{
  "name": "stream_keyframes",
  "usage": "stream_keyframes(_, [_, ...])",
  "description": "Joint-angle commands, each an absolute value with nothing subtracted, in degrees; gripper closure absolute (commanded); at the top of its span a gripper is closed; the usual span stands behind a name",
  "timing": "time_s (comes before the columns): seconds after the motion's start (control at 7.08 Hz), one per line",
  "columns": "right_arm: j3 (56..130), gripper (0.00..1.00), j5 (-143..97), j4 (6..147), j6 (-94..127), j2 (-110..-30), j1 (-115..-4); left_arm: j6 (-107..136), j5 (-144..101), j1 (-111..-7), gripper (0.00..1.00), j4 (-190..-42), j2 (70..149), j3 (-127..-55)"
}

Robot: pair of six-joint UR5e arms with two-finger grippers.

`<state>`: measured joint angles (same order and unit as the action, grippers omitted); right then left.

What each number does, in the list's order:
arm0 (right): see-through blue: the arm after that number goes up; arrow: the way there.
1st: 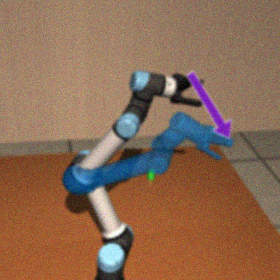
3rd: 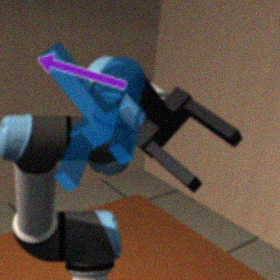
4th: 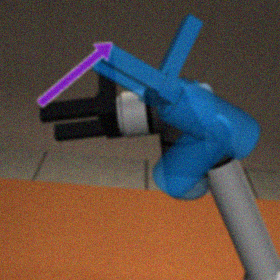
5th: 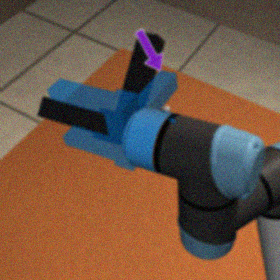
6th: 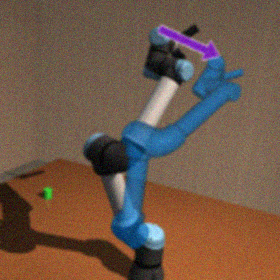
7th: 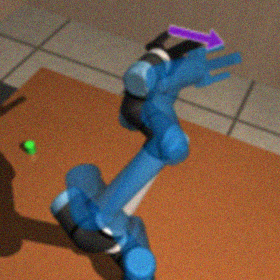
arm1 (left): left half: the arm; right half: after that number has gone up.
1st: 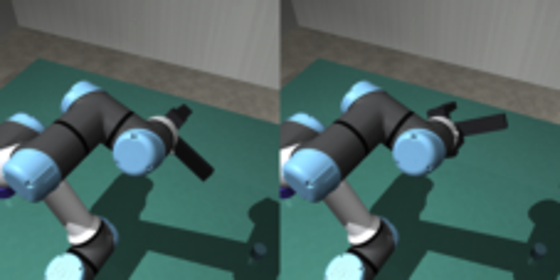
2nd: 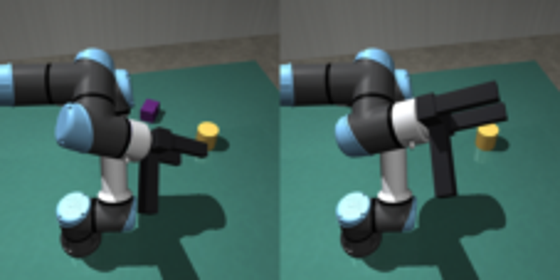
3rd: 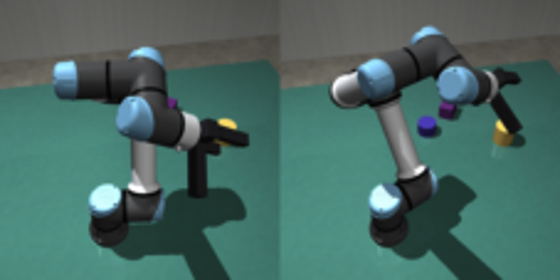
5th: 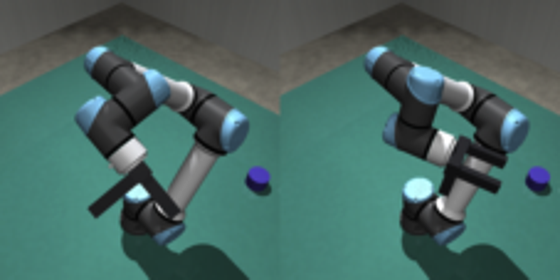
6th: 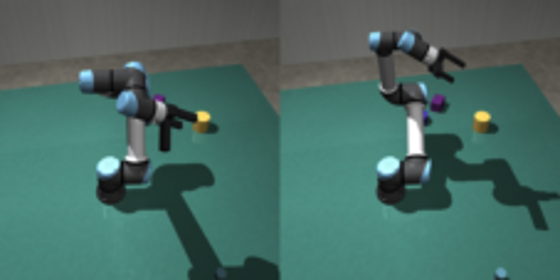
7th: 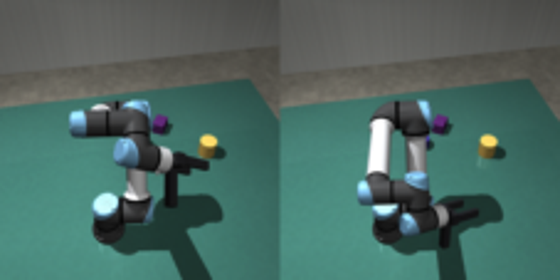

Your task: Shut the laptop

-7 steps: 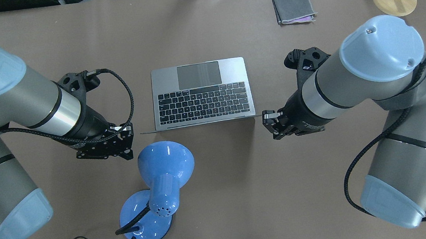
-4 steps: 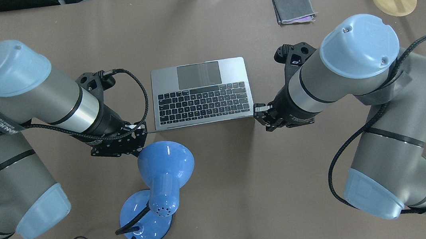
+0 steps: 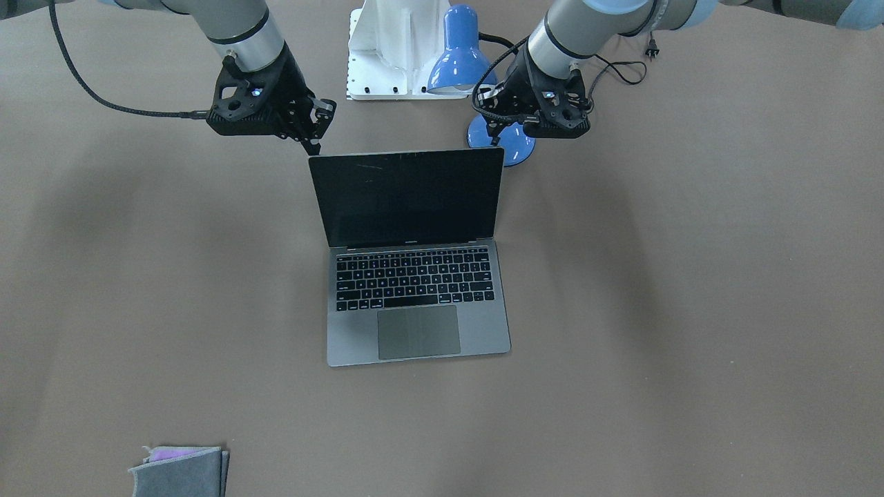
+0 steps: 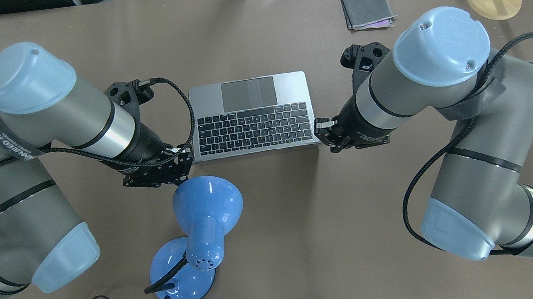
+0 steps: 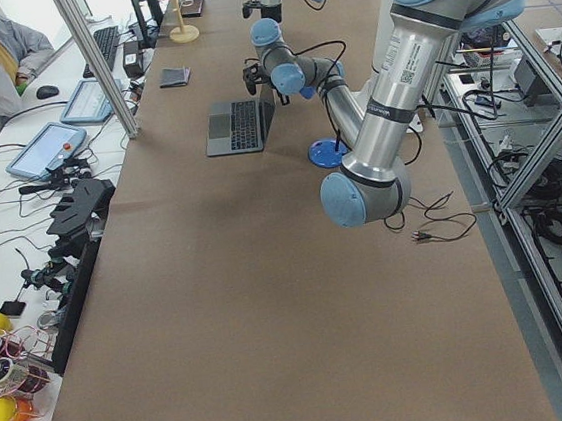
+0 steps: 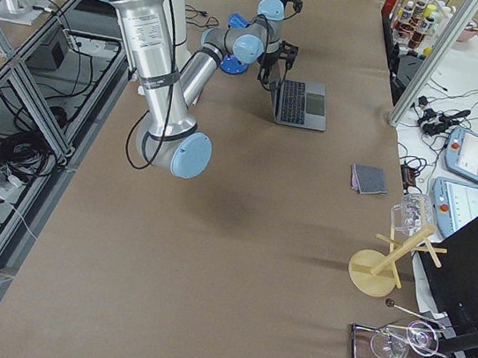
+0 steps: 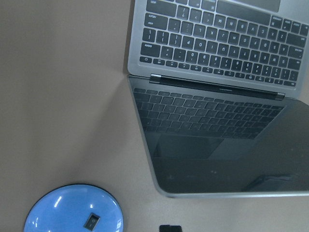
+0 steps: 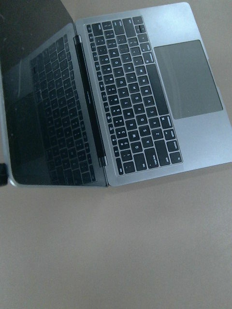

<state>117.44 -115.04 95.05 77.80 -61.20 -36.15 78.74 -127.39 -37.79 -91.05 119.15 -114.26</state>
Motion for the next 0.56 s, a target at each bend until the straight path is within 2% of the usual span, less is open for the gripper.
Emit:
stream_keyframes(0.0, [114.19, 1.00, -115.05, 94.23, 77.87, -58.55, -37.00, 78.40, -124.72, -37.79, 1.00, -91.14, 119.70, -113.38])
stream_keyframes(0.42, [112.15, 1.00, -115.57, 91.41, 77.70, -58.27, -40.59, 78.14, -124.89, -39.89, 1.00, -91.32, 121.28, -111.98])
